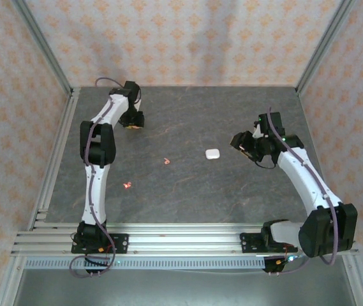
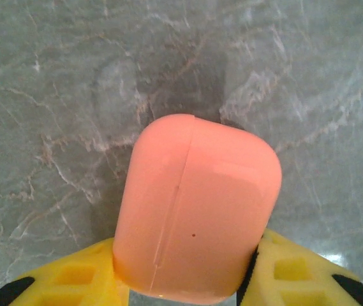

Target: Insert wireless bluetooth earbuds into charging case

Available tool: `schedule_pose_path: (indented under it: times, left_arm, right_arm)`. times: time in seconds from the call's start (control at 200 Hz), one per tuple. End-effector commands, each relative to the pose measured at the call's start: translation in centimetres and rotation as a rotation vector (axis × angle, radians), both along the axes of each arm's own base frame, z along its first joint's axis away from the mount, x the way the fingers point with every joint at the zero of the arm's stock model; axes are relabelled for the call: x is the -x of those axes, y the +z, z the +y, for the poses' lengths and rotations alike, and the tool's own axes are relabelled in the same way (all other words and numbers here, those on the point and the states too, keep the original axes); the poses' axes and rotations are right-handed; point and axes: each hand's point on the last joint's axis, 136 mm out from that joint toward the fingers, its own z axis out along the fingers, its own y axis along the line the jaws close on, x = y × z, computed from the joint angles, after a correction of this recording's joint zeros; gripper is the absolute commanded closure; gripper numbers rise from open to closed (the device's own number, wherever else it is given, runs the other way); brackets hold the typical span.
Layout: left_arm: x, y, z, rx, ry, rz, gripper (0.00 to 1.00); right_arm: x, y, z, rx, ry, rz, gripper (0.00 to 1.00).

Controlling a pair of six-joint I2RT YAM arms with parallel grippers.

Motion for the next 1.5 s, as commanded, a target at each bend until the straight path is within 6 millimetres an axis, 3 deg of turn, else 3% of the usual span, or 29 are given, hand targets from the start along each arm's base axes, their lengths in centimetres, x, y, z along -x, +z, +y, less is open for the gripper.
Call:
schedule_pose_path:
  times: [0.0, 0.155, 0.4, 0.435, 0.625, 0.766, 0.916, 1.031, 1.346, 1.496]
  left_arm:
    - [2.6, 1.0, -2.0, 0.011, -0.122, 0.025, 0.63]
    - [5.2, 3.3, -5.7, 0.041, -0.280, -0.046, 0.64]
    - [10.3, 7.0, -13.3, 0.172, -0.481, -0.183, 0.64]
    - [11.1, 8.5, -14.7, 0.222, -0.500, -0.223, 0.65]
    - [15.6, 12.5, -20.3, 0.331, -0.641, -0.337, 0.66]
    - [18.3, 14.4, -23.2, 0.414, -0.719, -0.351, 0.66]
    - [20.2, 16.2, -25.3, 0.484, -0.772, -0.366, 0.66]
    - [20.8, 16.4, -25.8, 0.487, -0.792, -0.351, 0.66]
    - [21.6, 17.4, -26.5, 0.503, -0.823, -0.354, 0.67]
    - [21.8, 17.3, -26.4, 0.493, -0.823, -0.353, 0.67]
  right_arm:
    - [-0.1, 0.9, 0.3, -0.051, -0.025, -0.027, 0.47]
    - [-0.2, 1.4, 1.3, -0.123, -0.020, -0.028, 0.47]
    - [-0.3, 1.8, 3.1, -0.261, 0.001, -0.033, 0.48]
    - [-0.3, 1.7, 3.5, -0.288, 0.003, -0.027, 0.48]
    - [0.3, 1.8, 7.4, -0.358, 0.115, -0.003, 0.47]
    - [1.0, 2.0, 10.2, -0.376, 0.207, 0.031, 0.46]
    - [1.4, 2.7, 12.3, -0.393, 0.279, 0.027, 0.45]
    - [1.6, 3.2, 13.3, -0.412, 0.313, 0.032, 0.45]
    - [1.0, 3.1, 13.8, -0.411, 0.322, 0.027, 0.45]
    - [0.8, 3.1, 14.3, -0.422, 0.339, 0.030, 0.51]
